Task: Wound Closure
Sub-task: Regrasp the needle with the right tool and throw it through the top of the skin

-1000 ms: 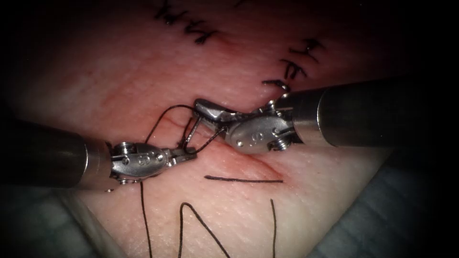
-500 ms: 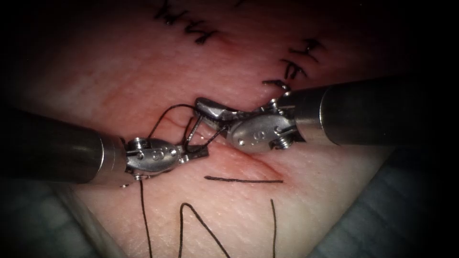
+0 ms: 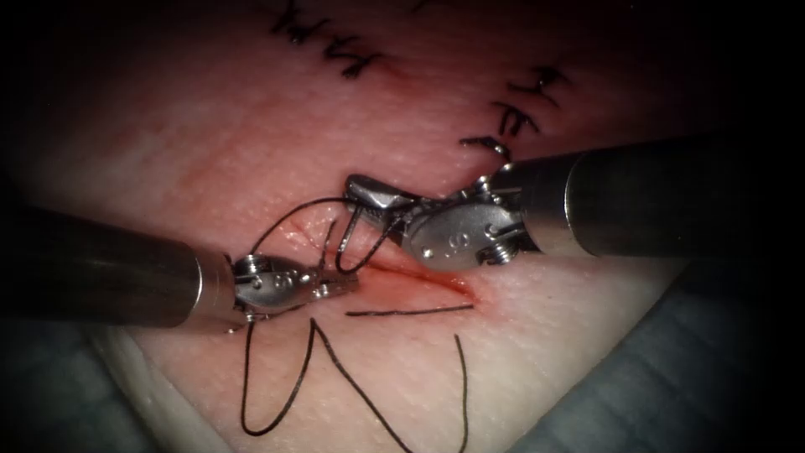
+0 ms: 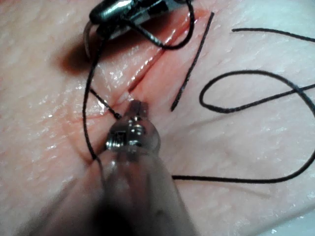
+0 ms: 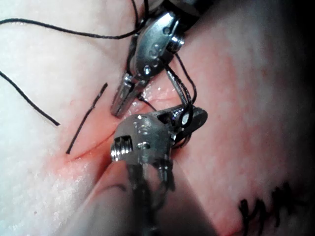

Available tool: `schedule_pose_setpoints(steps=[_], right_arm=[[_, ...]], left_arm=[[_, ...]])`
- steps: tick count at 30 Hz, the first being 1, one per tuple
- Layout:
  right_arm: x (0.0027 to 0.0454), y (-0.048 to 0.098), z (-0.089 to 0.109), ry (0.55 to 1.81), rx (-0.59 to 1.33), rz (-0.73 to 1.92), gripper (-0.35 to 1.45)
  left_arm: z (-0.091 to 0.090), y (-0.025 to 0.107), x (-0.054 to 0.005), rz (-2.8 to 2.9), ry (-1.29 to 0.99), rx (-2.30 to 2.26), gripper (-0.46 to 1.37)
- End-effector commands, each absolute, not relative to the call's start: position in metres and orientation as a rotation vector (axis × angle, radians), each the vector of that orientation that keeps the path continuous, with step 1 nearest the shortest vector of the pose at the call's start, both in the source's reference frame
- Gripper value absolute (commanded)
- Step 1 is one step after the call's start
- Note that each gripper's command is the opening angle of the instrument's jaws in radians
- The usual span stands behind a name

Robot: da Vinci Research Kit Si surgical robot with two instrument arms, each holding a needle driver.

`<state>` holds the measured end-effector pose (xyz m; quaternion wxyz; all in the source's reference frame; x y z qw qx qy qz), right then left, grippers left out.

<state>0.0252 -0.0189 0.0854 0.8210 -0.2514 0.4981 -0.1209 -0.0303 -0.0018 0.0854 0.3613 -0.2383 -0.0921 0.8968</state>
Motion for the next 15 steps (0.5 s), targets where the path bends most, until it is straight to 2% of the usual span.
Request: schedule_pose_setpoints(steps=[1, 15], right_arm=[[0.0252, -0.0188, 0.0854, 1.060, -0.535, -0.256, -0.35], [0.0246, -0.0168, 0.0871, 1.085, -0.446, -0.137, -0.35]], left_arm=[[0.0856, -0.0019, -0.0302, 2.307, -0.259, -0.619, -0.35], [0.0850, -0.0029, -0.0296, 2.312, -0.288, -0.602, -0.35]])
